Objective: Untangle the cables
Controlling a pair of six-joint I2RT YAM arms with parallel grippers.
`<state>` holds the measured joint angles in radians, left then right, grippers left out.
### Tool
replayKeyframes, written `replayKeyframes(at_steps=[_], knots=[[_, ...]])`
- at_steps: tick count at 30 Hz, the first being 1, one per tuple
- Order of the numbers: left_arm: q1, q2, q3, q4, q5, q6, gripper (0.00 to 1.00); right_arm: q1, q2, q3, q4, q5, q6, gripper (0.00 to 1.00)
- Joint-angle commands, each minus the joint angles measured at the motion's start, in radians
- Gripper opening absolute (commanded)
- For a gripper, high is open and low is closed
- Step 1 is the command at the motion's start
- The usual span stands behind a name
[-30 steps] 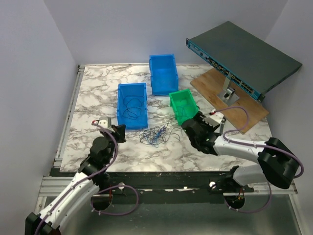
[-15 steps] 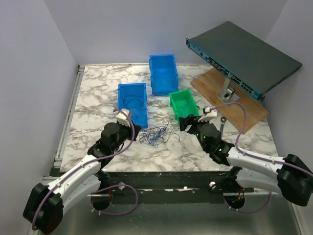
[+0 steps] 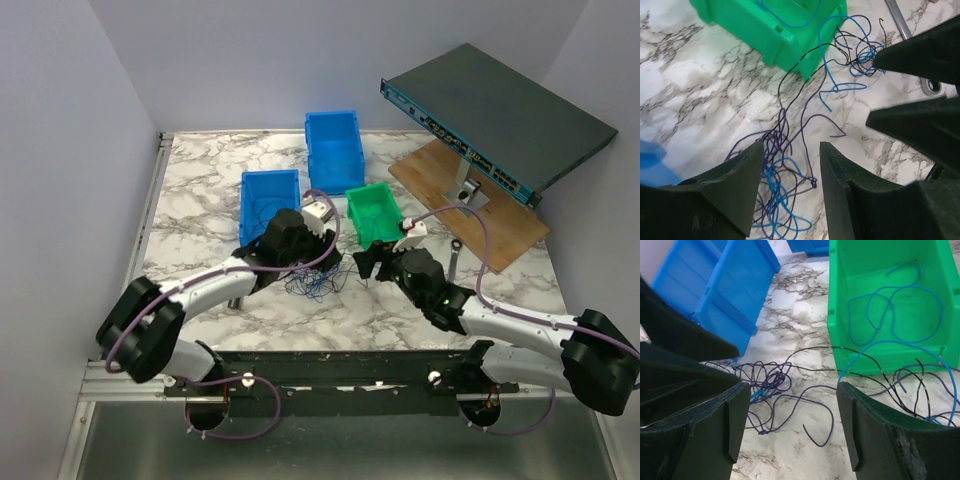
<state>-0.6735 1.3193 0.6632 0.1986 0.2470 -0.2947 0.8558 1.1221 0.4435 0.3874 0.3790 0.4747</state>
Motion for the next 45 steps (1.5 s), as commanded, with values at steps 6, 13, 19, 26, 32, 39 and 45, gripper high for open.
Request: replayKeyframes(at_steps=[6, 13, 19, 26, 32, 39, 45], knots=[[-0.021, 0.311, 0.249, -0.194, 0.025, 0.039, 0.50, 0.000, -0.065, -0.059, -0.057, 0.068, 0.029, 0.73], [-0.021, 0.356, 0.280, -0.231, 0.012, 0.046, 0.42, -0.012, 0.075, 0.004, -0.128, 0.139, 0.080, 0.67], [-0.021, 0.317, 0.254, -0.207, 0.017, 0.051, 0.13, -0.057, 0.180, 0.072, -0.135, 0.061, 0.091, 0.61], [-0.021, 0.292, 0.234, -0.178, 0.022, 0.049, 0.00, -0.061, 0.357, 0.180, -0.219, 0.120, 0.124, 0.51], [-0.018, 0.254, 0.203, -0.158, -0.013, 0.045, 0.00, -0.067, 0.372, 0.181, -0.291, 0.154, 0.155, 0.33], [-0.012, 0.224, 0.179, -0.139, -0.023, 0.034, 0.00, -0.093, 0.221, 0.113, -0.330, 0.143, 0.178, 0.01], [-0.006, 0.211, 0.162, -0.131, -0.037, 0.024, 0.00, -0.116, -0.008, 0.129, -0.492, 0.169, 0.195, 0.01]])
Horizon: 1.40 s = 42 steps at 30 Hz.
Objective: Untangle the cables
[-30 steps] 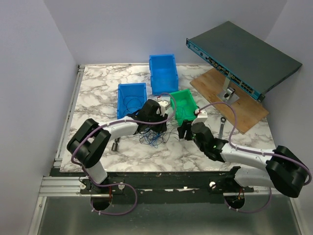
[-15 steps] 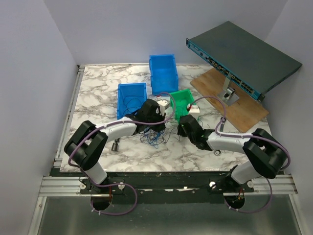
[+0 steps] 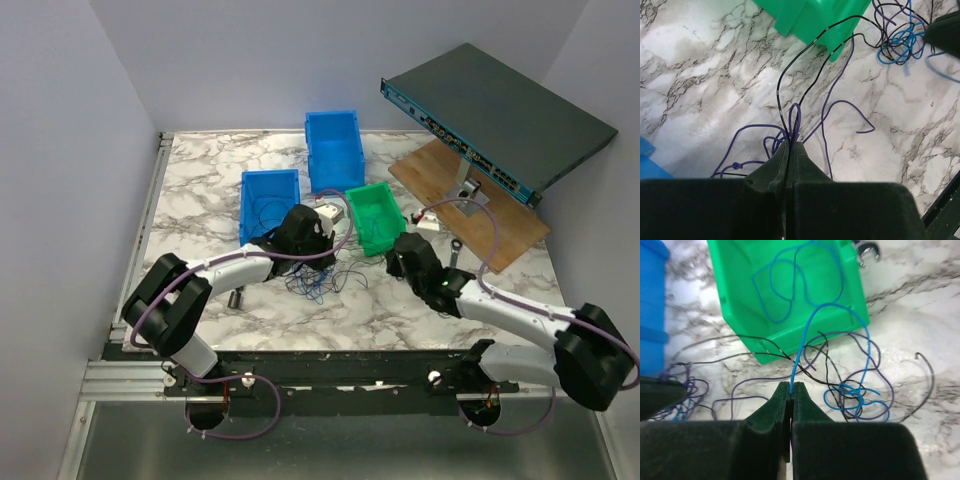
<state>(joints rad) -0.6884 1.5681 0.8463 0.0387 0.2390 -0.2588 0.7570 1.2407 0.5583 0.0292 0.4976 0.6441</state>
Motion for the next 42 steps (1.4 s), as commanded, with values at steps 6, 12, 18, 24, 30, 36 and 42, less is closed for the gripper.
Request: replayKeyframes(at_steps=[6, 12, 18, 24, 30, 36, 42], knots=[[0.011, -0.039, -0.025, 0.025, -0.035, -0.021, 0.00, -0.069, -0.292, 0.170, -0.330, 0.125, -0.008, 0.01], [0.012, -0.028, -0.024, 0.014, -0.042, -0.030, 0.00, -0.073, -0.360, 0.471, -0.500, 0.267, -0.097, 0.01], [0.013, -0.022, -0.018, 0.006, -0.058, -0.043, 0.00, -0.071, -0.397, 0.734, -0.568, 0.370, -0.193, 0.01], [0.013, -0.014, -0.010, -0.003, -0.067, -0.048, 0.00, -0.072, -0.399, 0.925, -0.603, 0.404, -0.270, 0.01], [0.013, -0.017, -0.012, -0.018, -0.102, -0.053, 0.00, -0.072, -0.401, 1.091, -0.604, 0.466, -0.363, 0.01], [0.015, -0.001, 0.005, -0.037, -0.104, -0.053, 0.00, -0.072, -0.364, 1.294, -0.594, 0.484, -0.466, 0.01], [0.015, -0.013, 0.000, -0.037, -0.127, -0.051, 0.00, -0.071, -0.293, 1.423, -0.635, 0.455, -0.492, 0.01]])
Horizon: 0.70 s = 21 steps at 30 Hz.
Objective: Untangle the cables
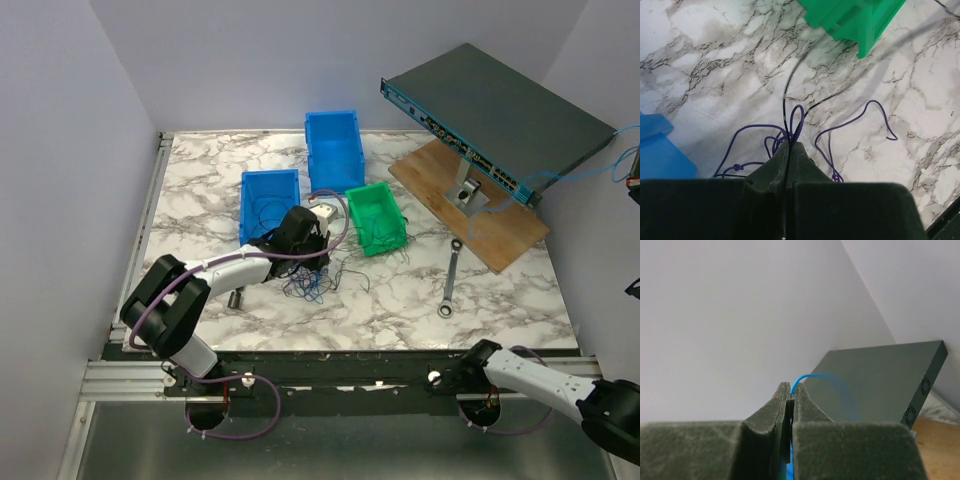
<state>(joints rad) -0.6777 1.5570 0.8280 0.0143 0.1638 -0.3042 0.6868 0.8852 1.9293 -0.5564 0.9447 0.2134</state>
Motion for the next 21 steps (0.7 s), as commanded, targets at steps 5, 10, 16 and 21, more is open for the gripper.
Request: replayKeyframes(at_steps=[5, 10, 16, 21], knots=[[0.006, -0.063, -0.022, -0.008, -0.083, -0.020, 0.00, -0.001, 0.046, 0.080, -0.010, -0.016, -0.073, 0.01], [0.006, -0.260, -0.156, 0.126, -0.074, -0.006, 0.00, -0.001, 0.069, 0.015, -0.149, -0.132, 0.013, 0.01], [-0.004, -0.308, -0.181, 0.155, 0.076, 0.023, 0.00, -0.001, 0.092, -0.194, -0.126, -0.432, 0.116, 0.01], [-0.043, -0.367, -0.217, 0.115, 0.033, -0.019, 0.00, -0.002, 0.200, -0.232, -0.072, -0.618, 0.151, 0.01]])
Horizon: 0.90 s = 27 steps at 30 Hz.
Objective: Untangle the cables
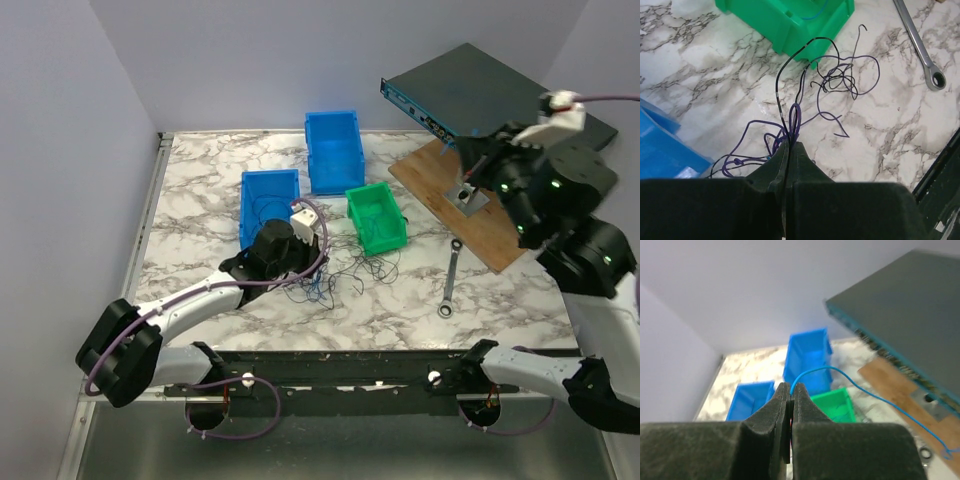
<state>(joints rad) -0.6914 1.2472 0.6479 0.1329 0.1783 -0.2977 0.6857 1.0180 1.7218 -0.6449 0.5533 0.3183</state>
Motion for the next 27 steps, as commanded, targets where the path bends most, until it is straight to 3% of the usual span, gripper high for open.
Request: replayKeyframes(at_steps=[1, 6, 13, 18, 23, 25, 27], knots=[[-0.032, -0.076, -0.051, -0.013, 0.011, -0.050, 0.00, 0.000, 0.095, -0.025, 0.030, -0.247, 0.047, 0.01], [-0.034, -0.199, -0.184, -0.057, 0.017, -0.164, 0.00, 0.000, 0.223, -0.024, 0.105, -0.318, 0.052, 0.01], [-0.036, -0.401, -0.189, -0.341, 0.015, -0.187, 0.00, 0.000, 0.334, -0.010, 0.197, -0.318, 0.046, 0.01], [-0.037, -0.530, -0.219, -0.379, -0.028, -0.224, 0.00, 0.000, 0.480, 0.324, 0.110, -0.339, -0.011, 0.01], [-0.036, -0.511, -0.239, -0.356, -0.091, -0.208, 0.00, 0.000, 0.663, 0.737, -0.030, -0.440, -0.010, 0.01], [-0.036, -0.502, -0.249, -0.334, -0.100, -0.195, 0.00, 0.000, 0.658, 0.690, -0.008, -0.460, 0.010, 0.01], [-0.036, -0.503, -0.261, -0.315, -0.104, -0.184, 0.00, 0.000, 0.603, 0.533, 0.073, -0.448, 0.025, 0.01]])
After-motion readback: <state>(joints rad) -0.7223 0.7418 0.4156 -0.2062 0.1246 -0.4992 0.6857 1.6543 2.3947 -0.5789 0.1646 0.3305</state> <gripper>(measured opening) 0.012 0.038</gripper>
